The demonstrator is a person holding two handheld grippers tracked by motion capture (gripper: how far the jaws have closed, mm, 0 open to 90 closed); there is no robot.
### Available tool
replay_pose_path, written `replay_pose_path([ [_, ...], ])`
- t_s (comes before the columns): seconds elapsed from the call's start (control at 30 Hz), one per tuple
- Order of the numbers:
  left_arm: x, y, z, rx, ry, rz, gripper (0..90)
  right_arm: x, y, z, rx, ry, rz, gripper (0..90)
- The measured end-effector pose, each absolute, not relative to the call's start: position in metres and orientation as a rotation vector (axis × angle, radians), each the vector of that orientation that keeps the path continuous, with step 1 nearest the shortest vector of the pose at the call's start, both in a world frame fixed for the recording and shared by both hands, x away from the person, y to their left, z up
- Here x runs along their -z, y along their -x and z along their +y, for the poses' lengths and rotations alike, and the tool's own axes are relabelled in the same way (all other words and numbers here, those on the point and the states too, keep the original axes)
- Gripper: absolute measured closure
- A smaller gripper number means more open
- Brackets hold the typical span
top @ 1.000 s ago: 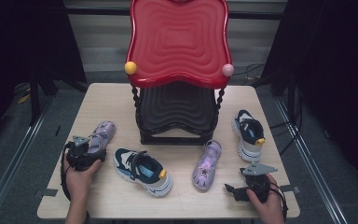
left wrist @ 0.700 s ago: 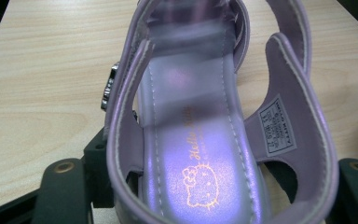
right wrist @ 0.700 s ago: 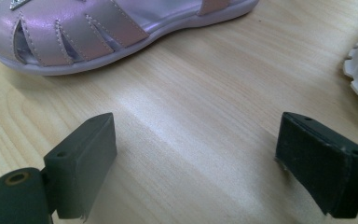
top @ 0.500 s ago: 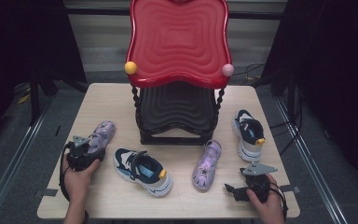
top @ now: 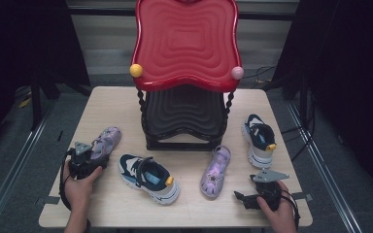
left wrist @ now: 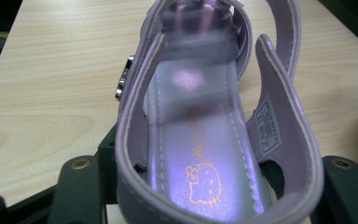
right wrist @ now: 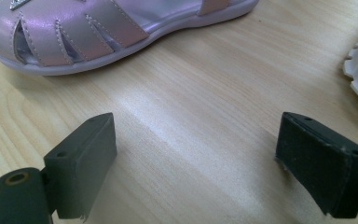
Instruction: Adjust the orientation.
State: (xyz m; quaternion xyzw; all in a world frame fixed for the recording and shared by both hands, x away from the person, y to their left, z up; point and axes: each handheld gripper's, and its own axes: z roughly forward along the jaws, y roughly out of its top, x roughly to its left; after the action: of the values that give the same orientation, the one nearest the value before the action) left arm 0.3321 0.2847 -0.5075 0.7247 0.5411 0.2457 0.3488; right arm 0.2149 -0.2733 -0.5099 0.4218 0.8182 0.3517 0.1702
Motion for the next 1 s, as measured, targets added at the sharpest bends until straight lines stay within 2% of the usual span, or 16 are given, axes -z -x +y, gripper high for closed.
replay_pose_path([
  [1.0,0.442,-0.290,0.281,-0.488,-1.936,1.190,36.9,0.510,-0.215,-0.273,-0.998,-1.200,2.324,11.5],
])
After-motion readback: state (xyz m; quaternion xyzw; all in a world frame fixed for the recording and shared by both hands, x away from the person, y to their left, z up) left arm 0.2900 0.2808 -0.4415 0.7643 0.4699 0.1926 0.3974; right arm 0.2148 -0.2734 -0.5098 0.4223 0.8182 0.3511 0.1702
